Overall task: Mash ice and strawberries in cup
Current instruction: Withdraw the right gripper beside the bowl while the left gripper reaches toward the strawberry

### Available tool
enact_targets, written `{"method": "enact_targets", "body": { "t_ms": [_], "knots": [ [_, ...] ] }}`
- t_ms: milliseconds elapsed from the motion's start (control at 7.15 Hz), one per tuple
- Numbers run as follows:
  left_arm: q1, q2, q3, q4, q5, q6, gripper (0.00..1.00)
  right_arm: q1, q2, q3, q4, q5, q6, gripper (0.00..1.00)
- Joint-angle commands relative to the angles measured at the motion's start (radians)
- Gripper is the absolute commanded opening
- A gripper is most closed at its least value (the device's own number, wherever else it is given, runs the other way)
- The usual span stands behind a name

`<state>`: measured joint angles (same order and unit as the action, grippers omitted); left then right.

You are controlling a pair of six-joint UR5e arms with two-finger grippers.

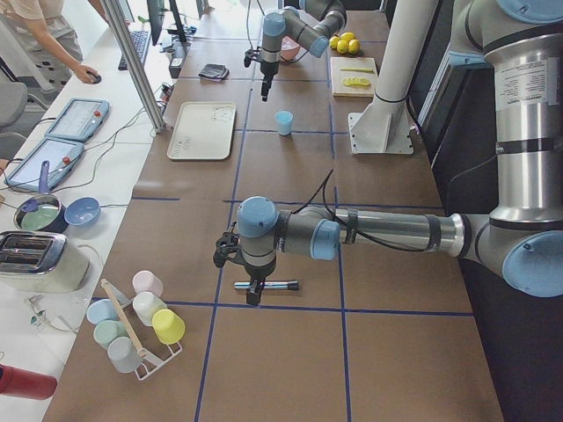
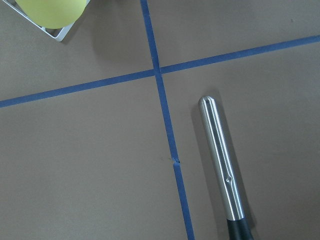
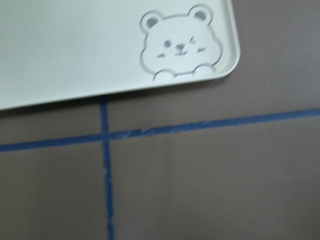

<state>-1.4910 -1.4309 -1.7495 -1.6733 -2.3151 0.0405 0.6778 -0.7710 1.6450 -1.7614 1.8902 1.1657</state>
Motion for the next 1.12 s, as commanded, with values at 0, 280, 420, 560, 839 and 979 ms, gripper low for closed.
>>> {"method": "enact_targets", "body": {
  "t_ms": [0,280,420,560,839,979],
  "knots": [
    [0.0,-0.017,-0.001,-0.005,-0.006,-0.005,1.0,0.249,-0.141,0.006,0.007,0.174,-0.381,0.99],
    [0.0,-0.068,0.004,-0.025,-0.006,-0.01,1.0,0.504,-0.308,0.006,0.007,0.323,-0.806,0.99],
    [0.0,-0.103,0.007,-0.02,-0.009,-0.01,1.0,0.596,-0.4,0.004,0.008,0.349,-1.006,0.99],
    [0.0,-0.111,0.005,-0.028,-0.01,-0.007,1.0,0.671,-0.489,0.004,0.008,0.352,-1.172,0.99],
    [0.0,-0.123,-0.001,-0.028,-0.01,-0.034,1.0,0.831,-0.656,0.002,0.01,0.403,-1.447,0.99],
    [0.0,-0.137,-0.005,-0.046,-0.01,-0.053,1.0,0.895,-0.741,0.004,0.013,0.406,-1.495,0.99]
  ]
}}
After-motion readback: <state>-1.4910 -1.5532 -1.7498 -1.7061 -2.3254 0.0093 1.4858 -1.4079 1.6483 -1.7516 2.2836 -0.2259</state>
